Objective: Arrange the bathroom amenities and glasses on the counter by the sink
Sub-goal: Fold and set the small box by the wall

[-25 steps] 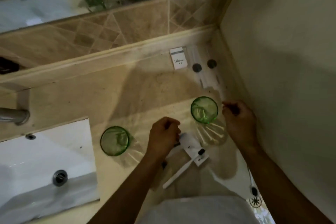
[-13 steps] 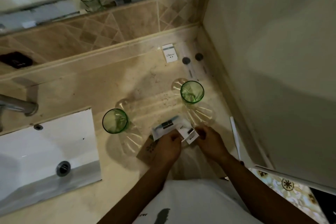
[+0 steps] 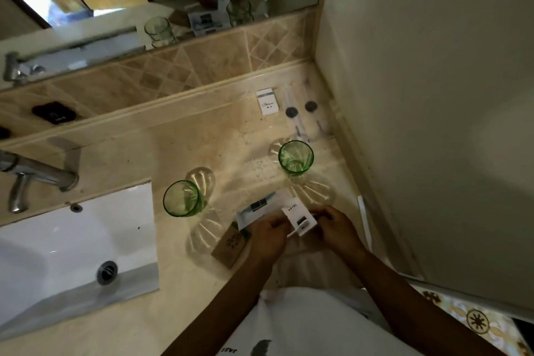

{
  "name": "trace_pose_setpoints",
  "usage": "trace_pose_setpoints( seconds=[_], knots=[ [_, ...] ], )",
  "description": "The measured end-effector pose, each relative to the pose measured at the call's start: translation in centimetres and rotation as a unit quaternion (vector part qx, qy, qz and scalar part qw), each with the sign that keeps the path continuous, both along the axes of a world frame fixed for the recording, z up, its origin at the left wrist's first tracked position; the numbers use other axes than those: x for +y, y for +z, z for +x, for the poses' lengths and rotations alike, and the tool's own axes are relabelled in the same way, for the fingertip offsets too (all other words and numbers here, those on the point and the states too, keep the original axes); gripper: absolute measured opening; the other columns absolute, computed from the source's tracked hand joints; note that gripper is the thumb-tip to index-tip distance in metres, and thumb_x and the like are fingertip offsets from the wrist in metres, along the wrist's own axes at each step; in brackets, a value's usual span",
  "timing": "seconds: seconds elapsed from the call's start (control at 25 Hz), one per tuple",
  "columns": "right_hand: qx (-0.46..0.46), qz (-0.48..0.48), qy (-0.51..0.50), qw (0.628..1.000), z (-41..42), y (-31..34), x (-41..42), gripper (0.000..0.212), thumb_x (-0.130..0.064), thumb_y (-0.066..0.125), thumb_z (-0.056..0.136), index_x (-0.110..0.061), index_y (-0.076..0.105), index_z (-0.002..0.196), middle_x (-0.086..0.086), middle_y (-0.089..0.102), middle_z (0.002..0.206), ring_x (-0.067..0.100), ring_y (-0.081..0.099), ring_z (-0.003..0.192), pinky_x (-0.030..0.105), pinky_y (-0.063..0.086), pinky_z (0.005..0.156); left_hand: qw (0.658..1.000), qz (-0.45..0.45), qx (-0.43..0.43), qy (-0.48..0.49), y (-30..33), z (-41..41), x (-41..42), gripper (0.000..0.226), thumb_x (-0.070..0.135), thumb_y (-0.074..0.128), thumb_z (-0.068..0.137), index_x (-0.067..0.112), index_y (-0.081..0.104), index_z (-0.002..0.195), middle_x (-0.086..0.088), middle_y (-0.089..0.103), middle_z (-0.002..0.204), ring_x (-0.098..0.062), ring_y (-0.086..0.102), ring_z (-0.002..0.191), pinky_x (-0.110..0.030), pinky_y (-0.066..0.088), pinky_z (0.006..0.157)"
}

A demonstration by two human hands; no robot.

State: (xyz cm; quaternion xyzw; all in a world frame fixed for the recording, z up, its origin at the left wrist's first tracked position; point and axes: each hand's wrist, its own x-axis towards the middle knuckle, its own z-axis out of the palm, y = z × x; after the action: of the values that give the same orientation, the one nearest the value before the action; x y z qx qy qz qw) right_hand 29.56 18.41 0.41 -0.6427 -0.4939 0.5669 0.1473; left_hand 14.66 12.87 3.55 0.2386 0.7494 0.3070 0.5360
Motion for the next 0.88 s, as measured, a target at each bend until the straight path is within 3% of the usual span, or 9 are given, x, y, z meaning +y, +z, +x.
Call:
trace_pose_setpoints(
  seconds=[0.08, 0.24, 0.48, 0.6, 0.72, 0.88],
  knots=[
    [0.013, 0.001, 0.002, 1.0, 0.4, 0.2, 0.5, 0.021, -0.017, 0.055, 0.091, -0.025, 0.072, 0.099, -0.005, 0.074, 0.1, 0.015, 0.068, 0.094, 0.044, 0.056, 0.088, 1.0, -0.005, -0.002, 0.023, 0.4, 0.6, 0.2, 0.028, 0.011, 0.054, 0.097, 0.017, 0.076, 0.113, -0.003, 0.072, 0.116, -0.015, 0.065, 0.098, -0.034, 0.056, 0.087],
    [0.037, 0.024, 0.017, 0.999, 0.6, -0.1, 0.7, 0.015, -0.023, 0.069, 0.085, -0.027, 0.067, 0.099, -0.003, 0.073, 0.1, 0.019, 0.07, 0.092, 0.051, 0.058, 0.084, 0.996, -0.002, -0.025, 0.081, 1.3, 0.9, 1.0, 0.022, 0.016, 0.055, 0.096, 0.025, 0.075, 0.098, -0.001, 0.073, 0.109, -0.016, 0.066, 0.099, -0.034, 0.054, 0.088],
    [0.041, 0.098, 0.081, 0.991, 0.6, 2.4, 1.9, 0.035, -0.02, 0.078, 0.081, -0.025, 0.062, 0.111, -0.014, 0.069, 0.103, 0.001, 0.067, 0.091, 0.016, 0.055, 0.069, 0.99, 0.027, -0.036, 0.137, 1.7, 0.5, 2.5, 0.02, 0.013, 0.063, 0.092, 0.019, 0.071, 0.108, -0.004, 0.072, 0.111, -0.018, 0.068, 0.102, -0.039, 0.056, 0.094],
    [0.043, 0.16, 0.12, 0.979, -0.2, 3.7, 2.2, 0.029, -0.017, 0.077, 0.081, -0.025, 0.066, 0.107, -0.014, 0.068, 0.103, 0.001, 0.066, 0.093, 0.015, 0.055, 0.07, 0.983, 0.052, -0.075, 0.16, 1.8, 0.0, 2.4, 0.019, 0.017, 0.069, 0.09, 0.019, 0.068, 0.109, -0.007, 0.073, 0.112, -0.022, 0.07, 0.102, -0.043, 0.057, 0.095],
    [0.034, 0.21, 0.146, 0.966, -1.8, 4.6, 2.0, 0.029, -0.016, 0.075, 0.081, -0.027, 0.066, 0.105, -0.015, 0.062, 0.104, 0.002, 0.062, 0.092, 0.018, 0.054, 0.072, 0.971, 0.084, -0.128, 0.182, 2.0, -1.1, 2.0, 0.035, 0.022, 0.072, 0.089, 0.008, 0.066, 0.12, -0.012, 0.074, 0.112, -0.025, 0.072, 0.102, -0.045, 0.057, 0.095],
    [0.025, 0.263, 0.205, 0.942, -4.2, 5.0, 1.3, 0.032, -0.017, 0.073, 0.08, -0.027, 0.066, 0.109, -0.009, 0.057, 0.104, 0.004, 0.058, 0.094, 0.017, 0.05, 0.077, 0.959, 0.132, -0.15, 0.201, 2.9, -3.1, 1.0, 0.02, 0.016, 0.066, 0.094, 0.004, 0.072, 0.108, -0.016, 0.077, 0.101, -0.032, 0.074, 0.096, -0.043, 0.059, 0.088]
  ],
)
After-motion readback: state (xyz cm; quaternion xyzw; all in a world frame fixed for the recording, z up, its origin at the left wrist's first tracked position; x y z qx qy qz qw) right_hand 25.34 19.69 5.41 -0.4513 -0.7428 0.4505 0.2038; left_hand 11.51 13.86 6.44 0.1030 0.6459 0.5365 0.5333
